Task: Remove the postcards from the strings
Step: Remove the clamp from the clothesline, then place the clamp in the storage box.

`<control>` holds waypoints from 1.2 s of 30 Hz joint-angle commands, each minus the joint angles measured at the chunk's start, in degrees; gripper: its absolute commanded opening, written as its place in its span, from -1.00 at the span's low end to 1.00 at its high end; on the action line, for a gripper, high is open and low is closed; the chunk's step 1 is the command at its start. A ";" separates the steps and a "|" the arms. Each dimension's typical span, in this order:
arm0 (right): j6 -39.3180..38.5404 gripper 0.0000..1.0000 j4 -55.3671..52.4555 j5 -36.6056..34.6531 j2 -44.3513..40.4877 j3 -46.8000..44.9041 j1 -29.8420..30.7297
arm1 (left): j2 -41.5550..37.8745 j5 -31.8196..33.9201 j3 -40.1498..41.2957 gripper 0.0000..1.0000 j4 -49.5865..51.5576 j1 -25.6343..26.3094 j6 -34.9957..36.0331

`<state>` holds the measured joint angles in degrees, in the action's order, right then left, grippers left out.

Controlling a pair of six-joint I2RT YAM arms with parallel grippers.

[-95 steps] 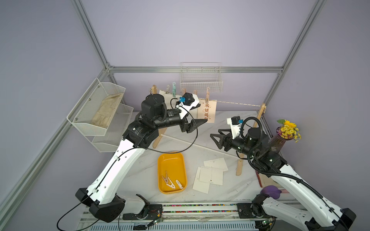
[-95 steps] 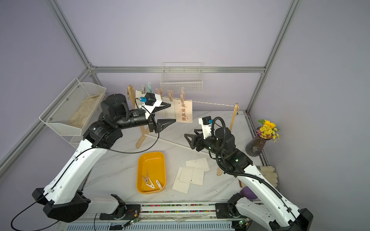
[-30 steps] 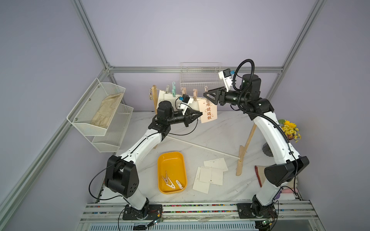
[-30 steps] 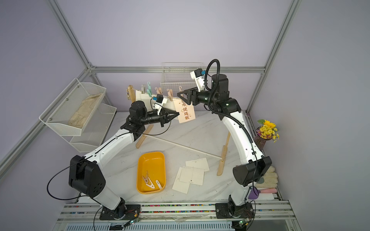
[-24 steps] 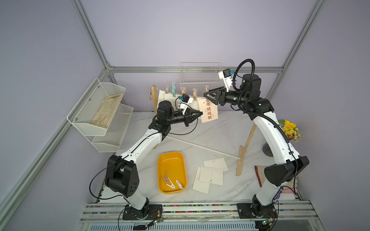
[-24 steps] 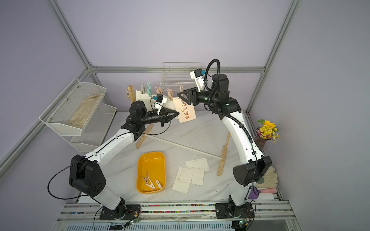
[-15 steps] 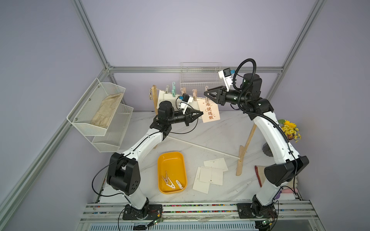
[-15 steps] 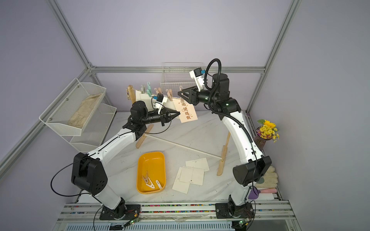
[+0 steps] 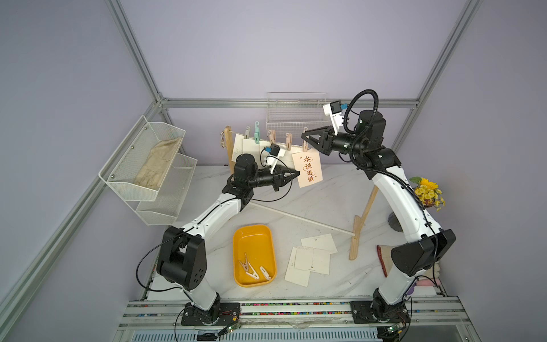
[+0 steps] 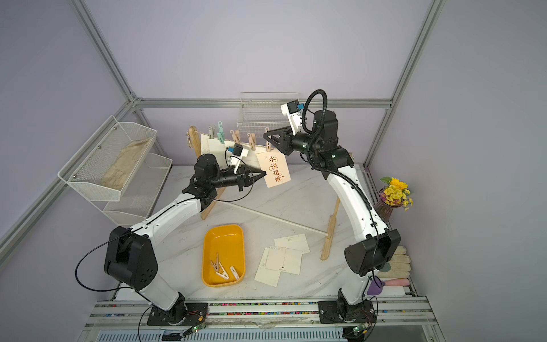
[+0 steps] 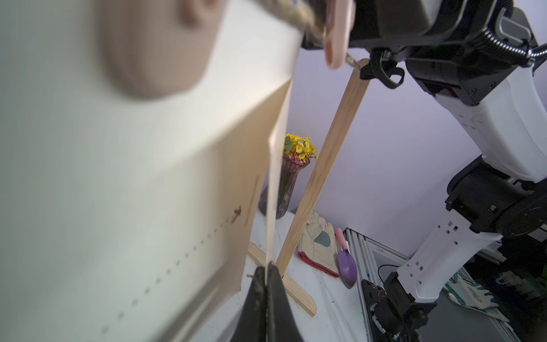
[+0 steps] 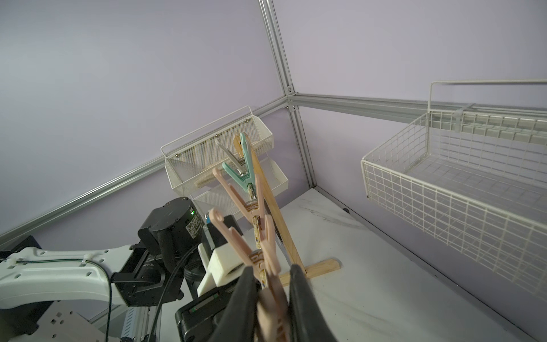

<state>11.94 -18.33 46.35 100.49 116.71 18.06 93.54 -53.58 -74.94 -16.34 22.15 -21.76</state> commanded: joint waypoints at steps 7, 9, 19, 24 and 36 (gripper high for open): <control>1.65 -0.62 5.55 -4.38 -4.01 0.10 0.22 | -9.28 1.57 6.27 -1.00 4.86 1.83 5.98; 1.39 -0.63 6.28 -6.53 -4.87 0.01 0.17 | -11.14 2.58 7.18 -1.00 7.04 2.85 7.86; 1.20 -0.62 8.89 -11.55 -14.55 -5.10 0.26 | -29.76 10.60 16.37 -1.00 11.29 4.83 9.27; 3.11 -0.62 10.42 -6.77 -24.47 -18.55 2.33 | -55.67 46.74 25.90 -1.00 15.93 5.35 16.90; -4.70 -0.62 14.85 -15.05 -23.94 -50.93 32.66 | -73.78 76.52 23.61 -1.00 26.10 5.27 26.12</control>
<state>10.07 -6.63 34.98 73.78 69.58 46.24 18.94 16.03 -50.98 6.46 27.20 1.30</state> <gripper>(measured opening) 0.192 0.047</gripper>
